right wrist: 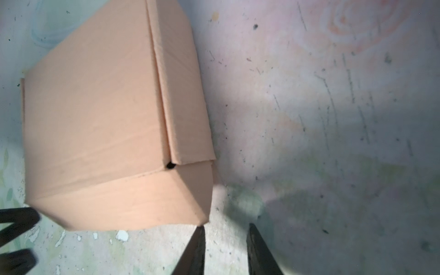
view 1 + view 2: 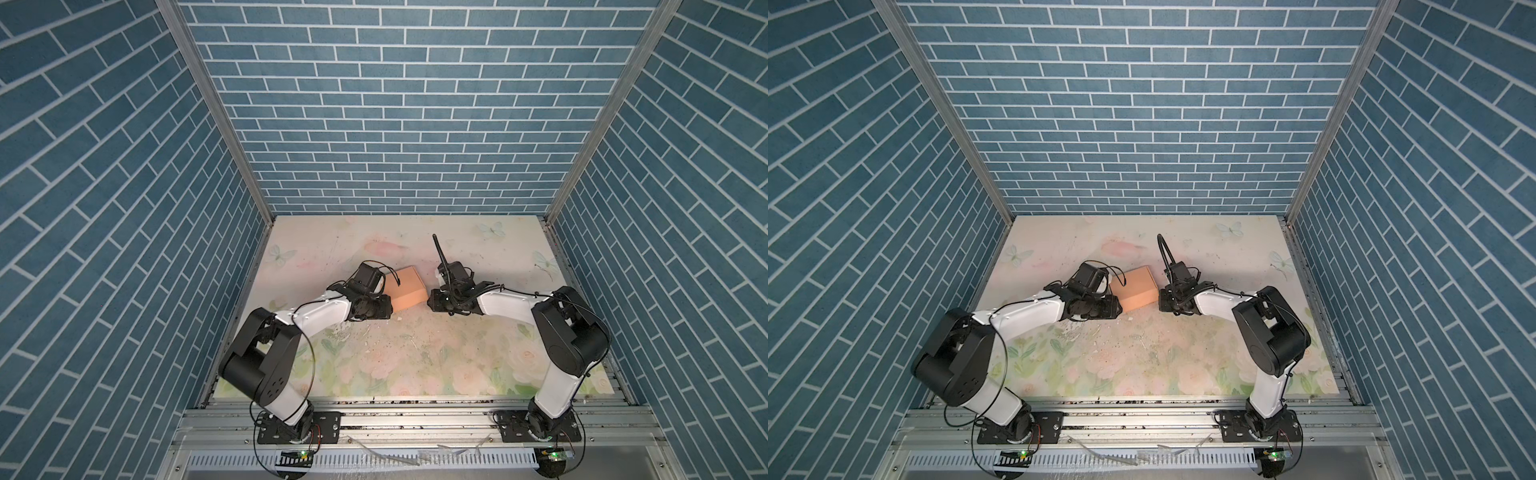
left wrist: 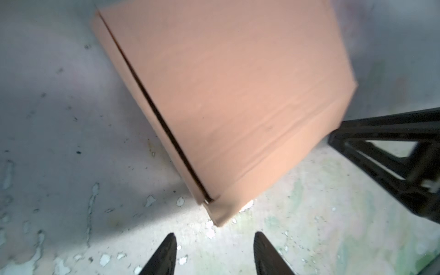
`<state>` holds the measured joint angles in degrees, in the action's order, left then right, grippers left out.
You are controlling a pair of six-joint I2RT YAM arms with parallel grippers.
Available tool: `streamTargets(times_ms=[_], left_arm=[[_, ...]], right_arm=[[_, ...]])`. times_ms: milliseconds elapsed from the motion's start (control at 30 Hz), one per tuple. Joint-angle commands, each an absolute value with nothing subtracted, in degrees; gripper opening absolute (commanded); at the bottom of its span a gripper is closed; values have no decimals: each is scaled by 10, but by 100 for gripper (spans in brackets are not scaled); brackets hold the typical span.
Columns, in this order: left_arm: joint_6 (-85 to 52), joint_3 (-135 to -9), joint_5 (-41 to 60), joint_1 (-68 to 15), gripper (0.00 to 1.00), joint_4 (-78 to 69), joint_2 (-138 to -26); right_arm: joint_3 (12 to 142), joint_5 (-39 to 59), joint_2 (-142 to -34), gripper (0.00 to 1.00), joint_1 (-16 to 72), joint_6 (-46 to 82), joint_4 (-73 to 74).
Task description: Fold the paper box
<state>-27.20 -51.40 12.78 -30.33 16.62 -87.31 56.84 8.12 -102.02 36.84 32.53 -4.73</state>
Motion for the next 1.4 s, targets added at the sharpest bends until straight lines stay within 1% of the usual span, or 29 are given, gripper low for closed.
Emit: streamTargets(times_ms=[0,100,267,367,633,833,1067,1233,1367], left_arm=[[-254,-509,110,-298,58,190,-816],[-243,-523,102,-287,61,207,-794],[-224,-587,107,-239,63,219,-836],[-218,-641,119,-216,63,219,-892],[-208,-756,144,-189,64,199,-1045],[-201,-819,158,-186,64,189,-1118],[-218,-838,179,-185,64,179,-1168],[-242,-806,209,-185,63,145,-1168],[-257,-768,222,-186,62,124,-1149]], right_arm=[[566,69,-987,32,367,315,-56],[555,68,-976,32,367,319,-55],[534,63,-952,32,369,329,-56],[521,61,-932,32,370,335,-57],[477,57,-885,32,373,347,-54],[454,54,-845,32,374,347,-63],[432,30,-793,32,373,347,-81],[430,25,-775,33,373,347,-85],[432,31,-781,33,373,349,-77]])
